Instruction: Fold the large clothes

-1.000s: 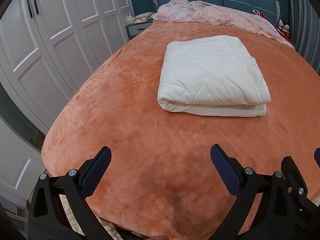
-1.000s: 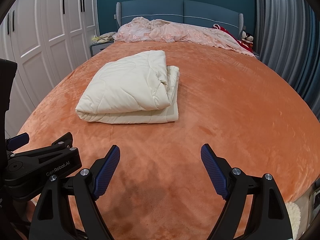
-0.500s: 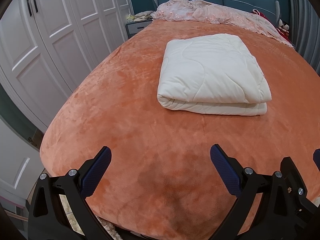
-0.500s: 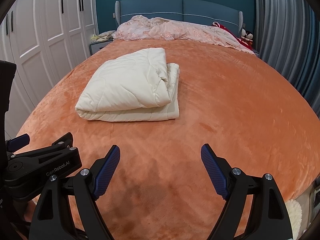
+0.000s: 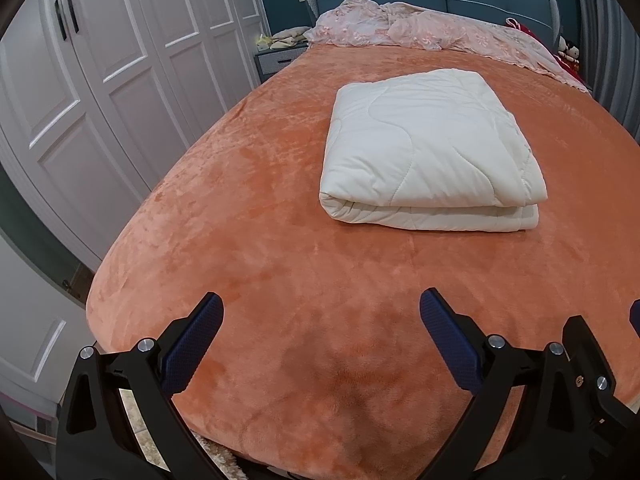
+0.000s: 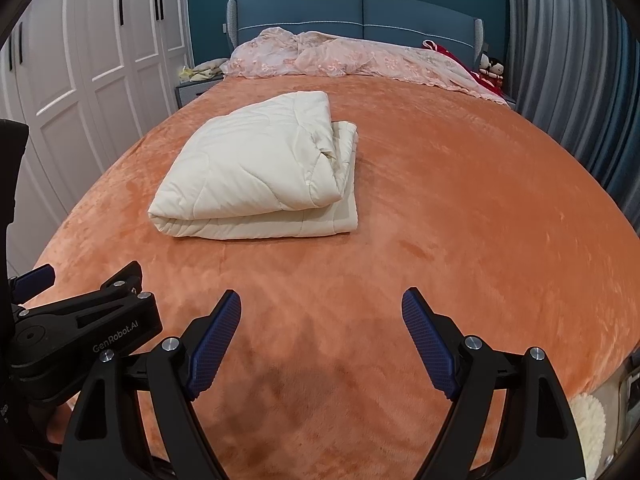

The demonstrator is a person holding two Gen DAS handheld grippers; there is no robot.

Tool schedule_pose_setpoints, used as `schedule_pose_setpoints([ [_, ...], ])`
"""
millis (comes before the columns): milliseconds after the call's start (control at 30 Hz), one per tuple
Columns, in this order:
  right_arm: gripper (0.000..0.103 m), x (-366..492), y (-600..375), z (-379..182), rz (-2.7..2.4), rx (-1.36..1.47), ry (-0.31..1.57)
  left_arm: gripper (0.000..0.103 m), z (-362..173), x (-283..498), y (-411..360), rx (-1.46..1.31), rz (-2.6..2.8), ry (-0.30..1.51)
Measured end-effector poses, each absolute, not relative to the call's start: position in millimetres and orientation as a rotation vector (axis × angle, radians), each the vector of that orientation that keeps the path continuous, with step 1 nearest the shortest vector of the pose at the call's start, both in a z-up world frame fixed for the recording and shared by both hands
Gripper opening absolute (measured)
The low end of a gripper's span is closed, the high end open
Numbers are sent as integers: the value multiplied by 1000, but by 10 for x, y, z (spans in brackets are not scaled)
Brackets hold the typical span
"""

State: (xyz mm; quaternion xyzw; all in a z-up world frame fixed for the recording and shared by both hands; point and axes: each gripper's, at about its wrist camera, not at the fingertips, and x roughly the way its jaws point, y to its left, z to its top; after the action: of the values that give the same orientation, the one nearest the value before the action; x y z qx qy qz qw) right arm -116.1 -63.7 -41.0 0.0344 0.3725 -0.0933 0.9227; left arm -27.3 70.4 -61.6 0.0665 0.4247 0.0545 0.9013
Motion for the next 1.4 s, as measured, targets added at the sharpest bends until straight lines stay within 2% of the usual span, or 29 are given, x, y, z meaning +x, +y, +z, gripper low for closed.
schedule_pose_setpoints([
  [1400, 81, -1194, -629, -408, -193, 76, 776, 93, -599, -274, 733, 156, 121, 862],
])
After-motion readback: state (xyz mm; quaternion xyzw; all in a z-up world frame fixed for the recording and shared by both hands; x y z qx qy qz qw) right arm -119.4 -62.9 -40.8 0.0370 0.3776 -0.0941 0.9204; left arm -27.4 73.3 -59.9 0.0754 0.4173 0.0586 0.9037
